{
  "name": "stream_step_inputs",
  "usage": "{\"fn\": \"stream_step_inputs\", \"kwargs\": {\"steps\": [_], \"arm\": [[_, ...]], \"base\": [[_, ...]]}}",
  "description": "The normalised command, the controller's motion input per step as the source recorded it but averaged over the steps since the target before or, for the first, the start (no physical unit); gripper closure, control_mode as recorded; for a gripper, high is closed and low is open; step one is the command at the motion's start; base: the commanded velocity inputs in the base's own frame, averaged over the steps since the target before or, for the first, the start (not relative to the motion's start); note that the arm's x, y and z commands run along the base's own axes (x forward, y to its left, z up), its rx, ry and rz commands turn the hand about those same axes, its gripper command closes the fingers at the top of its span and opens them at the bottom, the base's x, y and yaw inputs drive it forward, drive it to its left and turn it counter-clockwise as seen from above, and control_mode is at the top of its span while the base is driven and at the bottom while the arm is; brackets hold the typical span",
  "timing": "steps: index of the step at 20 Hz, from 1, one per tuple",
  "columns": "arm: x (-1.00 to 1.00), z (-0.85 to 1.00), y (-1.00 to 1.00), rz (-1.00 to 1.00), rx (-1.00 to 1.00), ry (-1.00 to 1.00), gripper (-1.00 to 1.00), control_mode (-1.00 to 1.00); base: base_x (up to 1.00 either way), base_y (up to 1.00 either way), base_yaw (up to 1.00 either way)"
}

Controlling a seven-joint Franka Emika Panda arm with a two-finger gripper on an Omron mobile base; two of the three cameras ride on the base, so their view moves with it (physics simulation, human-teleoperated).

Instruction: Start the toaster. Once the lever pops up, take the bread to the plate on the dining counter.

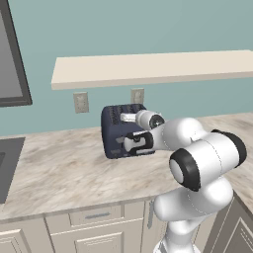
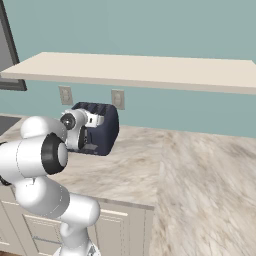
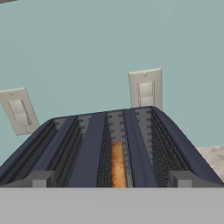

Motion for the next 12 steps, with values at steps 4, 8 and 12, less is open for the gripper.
{"fn": "stream_step_inputs", "kwargs": {"steps": [4,8,12], "arm": [[0.0,0.0,0.0,0.0,0.0,0.0,-1.0,-1.0],[0.0,0.0,0.0,0.0,0.0,0.0,-1.0,-1.0],[0.0,0.0,0.0,0.0,0.0,0.0,-1.0,-1.0]], "base": [[0.0,0.0,0.0],[0.0,0.0,0.0],[0.0,0.0,0.0]]}}
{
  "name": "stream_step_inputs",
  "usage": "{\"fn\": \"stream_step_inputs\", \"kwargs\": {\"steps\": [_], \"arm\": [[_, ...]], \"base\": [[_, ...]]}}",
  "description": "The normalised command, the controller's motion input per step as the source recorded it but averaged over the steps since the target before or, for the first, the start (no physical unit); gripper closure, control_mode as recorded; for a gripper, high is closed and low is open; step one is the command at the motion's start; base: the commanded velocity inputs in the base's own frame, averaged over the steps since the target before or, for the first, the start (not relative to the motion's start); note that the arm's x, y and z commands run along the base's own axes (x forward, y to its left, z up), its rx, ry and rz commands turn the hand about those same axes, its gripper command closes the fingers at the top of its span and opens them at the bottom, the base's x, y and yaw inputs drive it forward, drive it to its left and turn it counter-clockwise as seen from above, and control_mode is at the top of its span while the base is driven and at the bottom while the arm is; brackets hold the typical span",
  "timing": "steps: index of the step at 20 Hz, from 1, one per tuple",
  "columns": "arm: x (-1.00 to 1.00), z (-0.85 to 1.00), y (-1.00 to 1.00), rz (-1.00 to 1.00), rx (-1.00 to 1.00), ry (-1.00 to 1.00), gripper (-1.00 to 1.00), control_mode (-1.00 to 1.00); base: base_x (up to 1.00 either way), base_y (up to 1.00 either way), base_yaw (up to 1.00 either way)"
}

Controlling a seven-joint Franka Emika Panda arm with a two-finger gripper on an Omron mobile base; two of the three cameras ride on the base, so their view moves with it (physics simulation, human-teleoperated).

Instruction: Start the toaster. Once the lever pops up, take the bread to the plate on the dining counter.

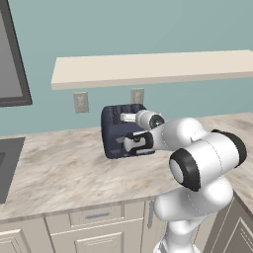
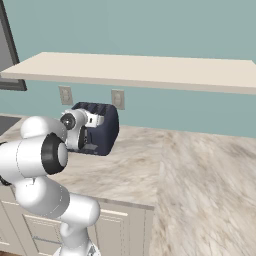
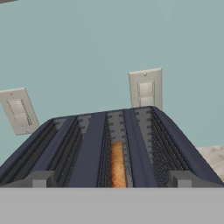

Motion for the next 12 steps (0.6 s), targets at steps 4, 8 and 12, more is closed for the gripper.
{"fn": "stream_step_inputs", "kwargs": {"steps": [4,8,12], "arm": [[0.0,0.0,0.0,0.0,0.0,0.0,-1.0,-1.0],[0.0,0.0,0.0,0.0,0.0,0.0,-1.0,-1.0],[0.0,0.0,0.0,0.0,0.0,0.0,-1.0,-1.0]], "base": [[0.0,0.0,0.0],[0.0,0.0,0.0],[0.0,0.0,0.0]]}}
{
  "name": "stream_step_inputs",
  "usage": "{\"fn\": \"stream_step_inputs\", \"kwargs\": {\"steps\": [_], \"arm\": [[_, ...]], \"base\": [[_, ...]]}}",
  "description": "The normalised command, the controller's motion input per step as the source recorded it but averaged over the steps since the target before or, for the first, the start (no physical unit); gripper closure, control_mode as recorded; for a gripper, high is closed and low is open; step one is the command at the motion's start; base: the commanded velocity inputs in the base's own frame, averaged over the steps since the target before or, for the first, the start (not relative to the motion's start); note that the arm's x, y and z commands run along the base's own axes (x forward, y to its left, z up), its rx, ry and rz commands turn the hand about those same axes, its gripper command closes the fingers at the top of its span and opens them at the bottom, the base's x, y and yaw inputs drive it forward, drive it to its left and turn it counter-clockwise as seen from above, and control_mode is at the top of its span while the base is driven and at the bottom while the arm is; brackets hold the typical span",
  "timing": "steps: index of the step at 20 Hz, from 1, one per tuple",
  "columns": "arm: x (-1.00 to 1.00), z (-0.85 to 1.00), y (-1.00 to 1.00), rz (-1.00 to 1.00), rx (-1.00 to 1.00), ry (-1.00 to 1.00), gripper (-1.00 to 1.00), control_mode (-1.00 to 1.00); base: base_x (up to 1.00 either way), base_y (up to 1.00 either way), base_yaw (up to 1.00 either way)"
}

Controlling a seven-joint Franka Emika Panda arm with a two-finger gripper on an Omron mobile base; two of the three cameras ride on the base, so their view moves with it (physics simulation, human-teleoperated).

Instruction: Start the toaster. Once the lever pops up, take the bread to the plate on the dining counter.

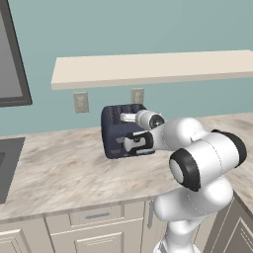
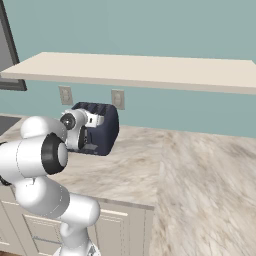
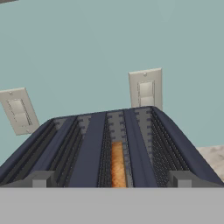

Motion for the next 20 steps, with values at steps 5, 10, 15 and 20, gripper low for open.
{"fn": "stream_step_inputs", "kwargs": {"steps": [5,10,15,20], "arm": [[0.0,0.0,0.0,0.0,0.0,0.0,-1.0,-1.0],[0.0,0.0,0.0,0.0,0.0,0.0,-1.0,-1.0],[0.0,0.0,0.0,0.0,0.0,0.0,-1.0,-1.0],[0.0,0.0,0.0,0.0,0.0,0.0,-1.0,-1.0]], "base": [[0.0,0.0,0.0],[0.0,0.0,0.0],[0.0,0.0,0.0],[0.0,0.0,0.0]]}}
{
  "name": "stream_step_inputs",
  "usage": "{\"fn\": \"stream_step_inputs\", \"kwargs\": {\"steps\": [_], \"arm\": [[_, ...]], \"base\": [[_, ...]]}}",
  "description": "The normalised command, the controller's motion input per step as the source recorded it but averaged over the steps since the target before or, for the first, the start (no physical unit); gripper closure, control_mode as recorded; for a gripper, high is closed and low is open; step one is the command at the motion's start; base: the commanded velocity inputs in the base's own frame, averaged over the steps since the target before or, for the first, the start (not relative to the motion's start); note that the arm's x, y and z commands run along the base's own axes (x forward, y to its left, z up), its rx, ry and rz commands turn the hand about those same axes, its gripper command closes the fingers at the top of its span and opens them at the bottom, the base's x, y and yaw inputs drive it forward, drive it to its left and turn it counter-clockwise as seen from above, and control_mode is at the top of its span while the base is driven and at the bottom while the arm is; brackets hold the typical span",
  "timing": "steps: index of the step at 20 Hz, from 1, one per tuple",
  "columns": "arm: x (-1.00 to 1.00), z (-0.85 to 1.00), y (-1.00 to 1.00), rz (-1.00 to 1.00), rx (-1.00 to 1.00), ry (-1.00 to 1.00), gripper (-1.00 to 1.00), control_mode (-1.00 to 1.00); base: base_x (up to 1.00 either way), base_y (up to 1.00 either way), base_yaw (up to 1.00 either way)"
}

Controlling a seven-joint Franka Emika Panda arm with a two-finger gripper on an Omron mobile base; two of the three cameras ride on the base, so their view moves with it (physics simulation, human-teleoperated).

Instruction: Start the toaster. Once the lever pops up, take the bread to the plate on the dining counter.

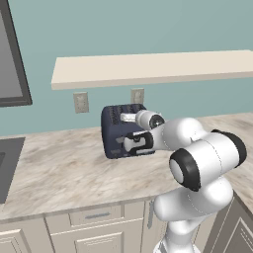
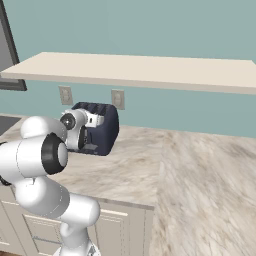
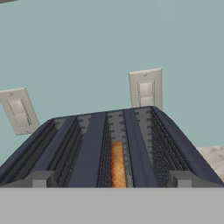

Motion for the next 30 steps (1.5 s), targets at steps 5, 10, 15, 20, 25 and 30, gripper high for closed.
{"fn": "stream_step_inputs", "kwargs": {"steps": [5,10,15,20,25,30], "arm": [[0.0,0.0,0.0,0.0,0.0,0.0,-1.0,-1.0],[0.0,0.0,0.0,0.0,0.0,0.0,-1.0,-1.0],[0.0,0.0,0.0,0.0,0.0,0.0,-1.0,-1.0],[0.0,0.0,0.0,0.0,0.0,0.0,-1.0,-1.0],[0.0,0.0,0.0,0.0,0.0,0.0,-1.0,-1.0],[0.0,0.0,0.0,0.0,0.0,0.0,-1.0,-1.0]], "base": [[0.0,0.0,0.0],[0.0,0.0,0.0],[0.0,0.0,0.0],[0.0,0.0,0.0],[0.0,0.0,0.0],[0.0,0.0,0.0]]}}
